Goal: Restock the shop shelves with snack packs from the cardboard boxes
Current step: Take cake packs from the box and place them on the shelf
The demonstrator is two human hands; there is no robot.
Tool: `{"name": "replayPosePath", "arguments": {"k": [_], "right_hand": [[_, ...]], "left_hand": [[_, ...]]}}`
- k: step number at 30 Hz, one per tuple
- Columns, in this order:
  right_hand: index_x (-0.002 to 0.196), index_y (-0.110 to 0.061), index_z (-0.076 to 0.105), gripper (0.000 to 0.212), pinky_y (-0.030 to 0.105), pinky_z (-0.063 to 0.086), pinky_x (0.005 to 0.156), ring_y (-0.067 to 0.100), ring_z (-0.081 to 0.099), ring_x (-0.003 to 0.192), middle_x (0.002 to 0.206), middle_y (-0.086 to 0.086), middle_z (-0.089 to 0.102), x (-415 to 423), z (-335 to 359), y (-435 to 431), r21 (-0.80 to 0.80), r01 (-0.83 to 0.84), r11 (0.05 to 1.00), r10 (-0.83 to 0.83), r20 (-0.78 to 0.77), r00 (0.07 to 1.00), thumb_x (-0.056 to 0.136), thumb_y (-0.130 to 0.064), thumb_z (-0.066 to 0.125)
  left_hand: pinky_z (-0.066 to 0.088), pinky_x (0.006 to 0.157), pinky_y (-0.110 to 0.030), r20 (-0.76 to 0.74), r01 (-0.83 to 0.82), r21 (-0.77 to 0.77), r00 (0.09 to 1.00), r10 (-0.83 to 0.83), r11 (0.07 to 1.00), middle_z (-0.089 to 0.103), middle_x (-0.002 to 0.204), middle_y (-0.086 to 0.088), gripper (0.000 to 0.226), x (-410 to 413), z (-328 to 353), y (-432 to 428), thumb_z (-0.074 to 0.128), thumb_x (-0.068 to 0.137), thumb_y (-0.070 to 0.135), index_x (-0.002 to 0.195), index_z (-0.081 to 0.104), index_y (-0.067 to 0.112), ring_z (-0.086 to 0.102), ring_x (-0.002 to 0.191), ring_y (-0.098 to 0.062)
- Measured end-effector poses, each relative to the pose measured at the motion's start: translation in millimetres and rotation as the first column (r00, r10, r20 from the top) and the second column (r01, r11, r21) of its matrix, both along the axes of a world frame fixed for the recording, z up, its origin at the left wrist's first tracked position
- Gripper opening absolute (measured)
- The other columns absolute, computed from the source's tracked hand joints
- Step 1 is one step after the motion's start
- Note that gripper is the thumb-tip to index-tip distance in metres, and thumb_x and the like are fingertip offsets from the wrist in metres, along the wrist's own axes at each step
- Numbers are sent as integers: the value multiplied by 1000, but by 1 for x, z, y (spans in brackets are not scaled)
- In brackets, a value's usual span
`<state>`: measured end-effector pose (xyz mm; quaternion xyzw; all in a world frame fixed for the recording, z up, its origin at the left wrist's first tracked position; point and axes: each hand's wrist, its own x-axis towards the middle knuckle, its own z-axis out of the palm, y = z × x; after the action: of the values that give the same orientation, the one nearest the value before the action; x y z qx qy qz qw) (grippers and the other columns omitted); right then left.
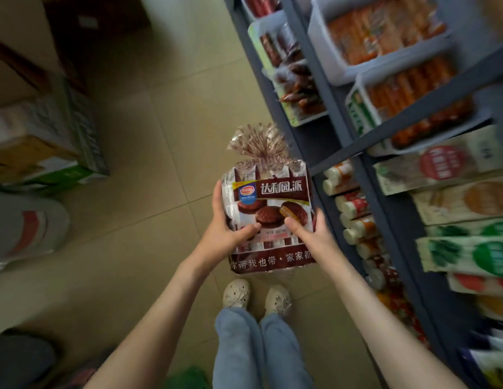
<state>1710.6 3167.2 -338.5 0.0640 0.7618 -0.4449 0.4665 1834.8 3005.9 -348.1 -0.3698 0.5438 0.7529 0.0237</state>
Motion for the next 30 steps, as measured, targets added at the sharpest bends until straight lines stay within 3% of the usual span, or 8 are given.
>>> {"name": "replayPosePath", "arguments": {"k": [4,6,9,14,17,22,26,30], "right_hand": [[149,-28,19,110,40,50,94,17,55,118,136,-4,52,-2,105,18,-62,57,996,-65,-143,988,60,-61,76],[147,-32,22,107,37,49,95,16,54,120,134,-6,54,1,153,35,-105,55,993,-78,-231,970,60,-58,79],[141,-44,28,112,46,47,100,15,55,120,135,-7,54,8,217,69,-151,92,984,-142,-360,922,45,-71,82],[137,-45,34,97,47,46,102,10,55,120,133,-11,54,28,318,132,-280,97,955,-247,-574,780,54,-62,82],[138,-41,37,92,46,46,102,9,55,119,133,-8,53,44,372,179,-325,102,940,-310,-691,653,59,-58,81],[121,-44,49,65,45,49,98,6,62,109,121,-11,63,79,442,277,-456,112,883,-447,-743,498,67,-40,84],[122,-49,47,72,44,51,95,10,62,110,124,-9,59,110,479,359,-486,137,863,-495,-759,423,59,-53,81],[128,-49,44,79,44,51,95,12,60,113,129,-5,56,134,505,424,-495,165,853,-520,-780,348,58,-58,81]], "left_hand": [[47,101,-46,-156,64,-65,985,-74,996,43,141,8,112,-15,105,9,75,75,17,145,-7,47,54,124,-13],[47,102,-43,-221,83,-115,969,-107,990,43,144,4,110,-20,150,18,74,77,16,145,-6,46,54,125,-12],[45,103,-46,-311,150,-191,928,-205,970,45,142,6,108,-26,214,37,74,80,15,145,-6,46,53,125,-12],[52,93,-31,-463,194,-312,824,-327,930,51,133,14,100,-33,311,91,66,85,0,142,-1,47,57,121,-9],[53,86,-23,-538,202,-378,746,-392,903,50,130,20,97,-33,365,135,64,86,2,135,-1,54,58,117,-3],[45,104,-38,-621,205,-448,628,-468,870,44,142,13,107,-19,439,231,72,83,18,146,-10,45,51,126,-6],[52,91,-23,-717,209,-419,521,-463,884,49,128,25,106,-5,476,311,69,75,18,147,-5,42,56,115,3],[56,87,-37,-721,281,-439,456,-522,853,55,131,13,104,1,501,371,72,72,25,141,1,57,60,116,-12]]}}
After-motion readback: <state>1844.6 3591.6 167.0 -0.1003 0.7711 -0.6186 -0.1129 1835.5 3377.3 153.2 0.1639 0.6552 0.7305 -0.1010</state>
